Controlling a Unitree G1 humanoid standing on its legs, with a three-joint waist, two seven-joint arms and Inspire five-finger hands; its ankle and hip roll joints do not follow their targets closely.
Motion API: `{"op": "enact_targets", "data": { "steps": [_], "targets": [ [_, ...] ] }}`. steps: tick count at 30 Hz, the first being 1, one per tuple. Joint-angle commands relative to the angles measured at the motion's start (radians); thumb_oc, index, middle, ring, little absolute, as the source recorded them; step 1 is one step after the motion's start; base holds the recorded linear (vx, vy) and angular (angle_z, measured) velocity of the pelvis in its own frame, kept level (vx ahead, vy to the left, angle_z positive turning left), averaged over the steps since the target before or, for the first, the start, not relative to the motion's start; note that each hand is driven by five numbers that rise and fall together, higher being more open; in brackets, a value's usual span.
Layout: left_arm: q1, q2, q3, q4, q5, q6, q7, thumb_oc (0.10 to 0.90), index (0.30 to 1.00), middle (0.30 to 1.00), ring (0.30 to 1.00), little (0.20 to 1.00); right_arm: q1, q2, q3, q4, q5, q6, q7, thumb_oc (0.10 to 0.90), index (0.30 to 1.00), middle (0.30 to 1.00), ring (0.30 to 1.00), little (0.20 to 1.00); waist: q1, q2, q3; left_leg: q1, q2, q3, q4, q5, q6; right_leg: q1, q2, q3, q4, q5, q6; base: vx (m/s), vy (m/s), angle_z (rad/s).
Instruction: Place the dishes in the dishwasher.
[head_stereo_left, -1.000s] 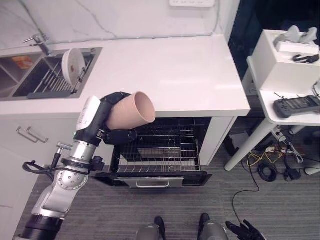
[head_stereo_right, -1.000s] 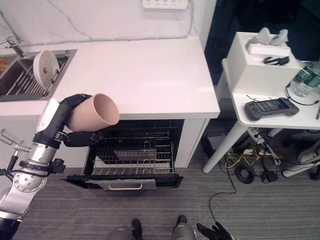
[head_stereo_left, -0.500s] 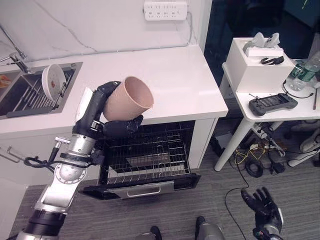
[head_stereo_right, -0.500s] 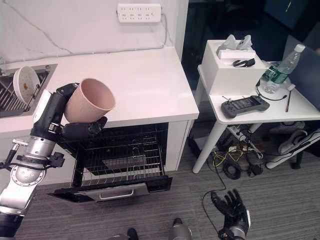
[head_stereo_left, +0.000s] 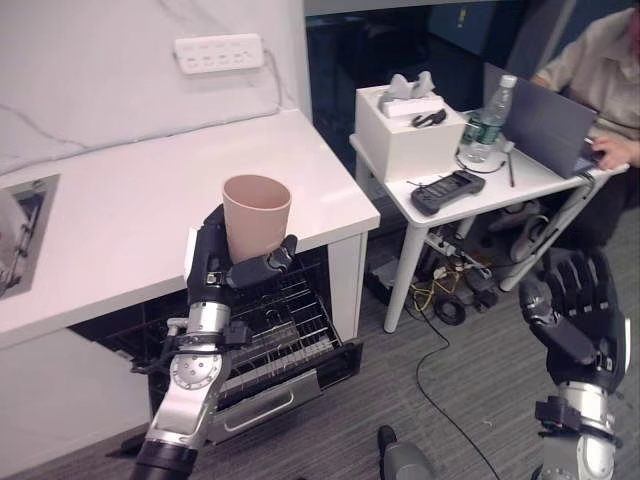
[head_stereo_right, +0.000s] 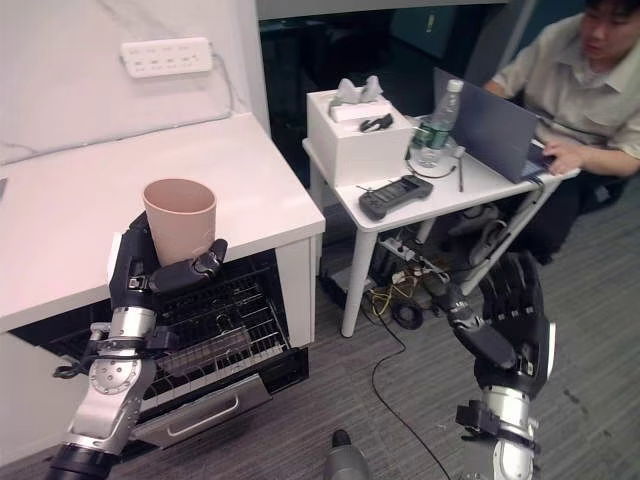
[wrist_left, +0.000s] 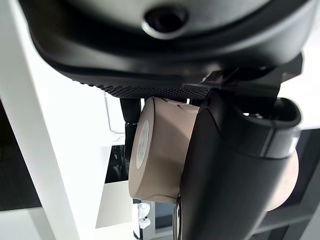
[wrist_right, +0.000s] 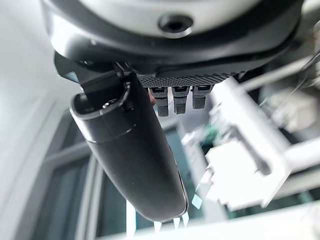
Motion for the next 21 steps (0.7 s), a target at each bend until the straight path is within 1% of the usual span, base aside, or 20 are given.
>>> {"op": "enact_targets", "data": {
  "steps": [1,2,3,5,7,9,10,12,13,15,18,20,21],
  "targets": [
    [-0.140,-0.007,0.014,-0.049,0.146,-0.191,0.141,0.400,0.300,0.300,0.300,0.300,-0.164,-0.087,0.065,-0.111,0.070,0.083,0.177,0.800,0.900,0.900,0.900,0.900,0.028,0.021,-0.029,0.057,0.047,-0.082,-0.027,-0.060,-0.047,0.030,-0.034,-0.046,0.138,-0.164,0.072,-0.05,-0.021,-0.18],
    [-0.141,-0.015,0.007,-0.047,0.179,-0.196,0.182,0.400,0.300,0.300,0.300,0.300,-0.182,-0.088,0.088,-0.121,0.117,0.126,0.204,0.800,0.900,0.900,0.900,0.900,0.033,0.020,-0.031,0.062,0.049,-0.083,-0.027,-0.064,-0.050,0.038,-0.034,-0.052,0.138,-0.170,0.073,-0.05,-0.028,-0.10],
    [-0.140,-0.017,0.004,-0.048,0.191,-0.199,0.195,0.400,0.300,0.300,0.300,0.300,-0.190,-0.087,0.100,-0.122,0.126,0.135,0.209,0.800,0.900,0.900,0.900,0.900,0.037,0.020,-0.032,0.062,0.050,-0.084,-0.027,-0.063,-0.051,0.039,-0.034,-0.054,0.138,-0.171,0.072,0.00,0.000,0.00],
    [-0.153,-0.029,-0.024,-0.025,0.279,-0.228,0.275,0.400,0.300,0.300,0.300,0.300,-0.244,-0.084,0.184,-0.121,0.156,0.172,0.216,0.800,0.900,0.900,0.900,0.900,0.058,0.018,-0.042,0.055,0.056,-0.088,-0.027,-0.052,-0.056,0.042,-0.037,-0.071,0.138,-0.172,0.063,-0.04,-0.044,0.08],
    [-0.160,-0.039,-0.040,-0.016,0.318,-0.233,0.318,0.400,0.300,0.300,0.300,0.300,-0.274,-0.078,0.229,-0.117,0.150,0.173,0.219,0.800,0.900,0.900,0.900,0.900,0.071,0.019,-0.045,0.058,0.060,-0.093,-0.027,-0.055,-0.062,0.055,-0.039,-0.087,0.138,-0.182,0.062,-0.02,-0.046,0.12],
    [-0.169,-0.047,-0.057,-0.002,0.391,-0.246,0.385,0.400,0.300,0.300,0.300,0.300,-0.309,-0.071,0.276,-0.116,0.134,0.166,0.207,0.800,0.900,0.900,0.900,0.900,0.090,0.018,-0.055,0.046,0.066,-0.096,-0.027,-0.045,-0.068,0.054,-0.044,-0.103,0.138,-0.182,0.058,-0.02,-0.067,0.15],
    [-0.180,-0.044,-0.070,0.008,0.501,-0.267,0.447,0.400,0.300,0.300,0.300,0.300,-0.330,-0.068,0.300,-0.120,0.124,0.159,0.185,0.800,0.900,0.900,0.900,0.900,0.101,0.017,-0.054,0.050,0.068,-0.104,-0.027,-0.050,-0.070,0.069,-0.047,-0.117,0.138,-0.191,0.058,-0.01,-0.065,0.23],
    [-0.184,-0.036,-0.078,0.003,0.579,-0.267,0.486,0.400,0.300,0.300,0.300,0.300,-0.344,-0.067,0.311,-0.123,0.118,0.151,0.178,0.800,0.900,0.900,0.900,0.900,0.112,0.015,-0.061,0.038,0.070,-0.110,-0.027,-0.043,-0.072,0.065,-0.048,-0.125,0.138,-0.188,0.055,-0.01,-0.071,0.30],
    [-0.185,-0.032,-0.089,-0.003,0.578,-0.261,0.485,0.400,0.300,0.300,0.300,0.300,-0.362,-0.069,0.327,-0.119,0.107,0.138,0.159,0.800,0.900,0.900,0.900,0.900,0.125,0.013,-0.065,0.031,0.069,-0.118,-0.027,-0.041,-0.075,0.070,-0.049,-0.136,0.138,-0.191,0.054,0.01,-0.074,0.34],
    [-0.184,-0.031,-0.096,-0.004,0.552,-0.253,0.471,0.400,0.300,0.300,0.300,0.300,-0.381,-0.071,0.344,-0.115,0.102,0.133,0.143,0.800,0.900,0.900,0.900,0.900,0.137,0.013,-0.068,0.026,0.068,-0.128,-0.027,-0.040,-0.078,0.074,-0.051,-0.146,0.138,-0.194,0.053,0.02,-0.060,0.25],
    [-0.169,-0.032,-0.103,-0.002,0.560,-0.261,0.470,0.400,0.300,0.300,0.300,0.300,-0.405,-0.071,0.364,-0.115,0.109,0.132,0.120,0.800,0.900,0.900,0.900,0.900,0.158,0.011,-0.072,0.017,0.062,-0.145,-0.027,-0.040,-0.078,0.077,-0.052,-0.153,0.138,-0.197,0.052,0.03,-0.060,0.28],
    [-0.158,-0.033,-0.110,-0.010,0.558,-0.261,0.465,0.400,0.300,0.300,0.300,0.300,-0.423,-0.068,0.377,-0.111,0.141,0.137,0.112,0.800,0.900,0.900,0.900,0.900,0.170,0.010,-0.072,0.011,0.059,-0.157,-0.027,-0.040,-0.077,0.078,-0.051,-0.155,0.138,-0.198,0.049,0.01,-0.050,0.22],
    [-0.155,-0.033,-0.120,-0.014,0.558,-0.259,0.462,0.400,0.300,0.300,0.300,0.300,-0.440,-0.060,0.387,-0.101,0.131,0.130,0.098,0.800,0.900,0.900,0.900,0.900,0.182,0.010,-0.072,0.006,0.058,-0.167,-0.027,-0.039,-0.077,0.082,-0.049,-0.159,0.138,-0.202,0.046,0.01,-0.054,0.18]
  ]
}}
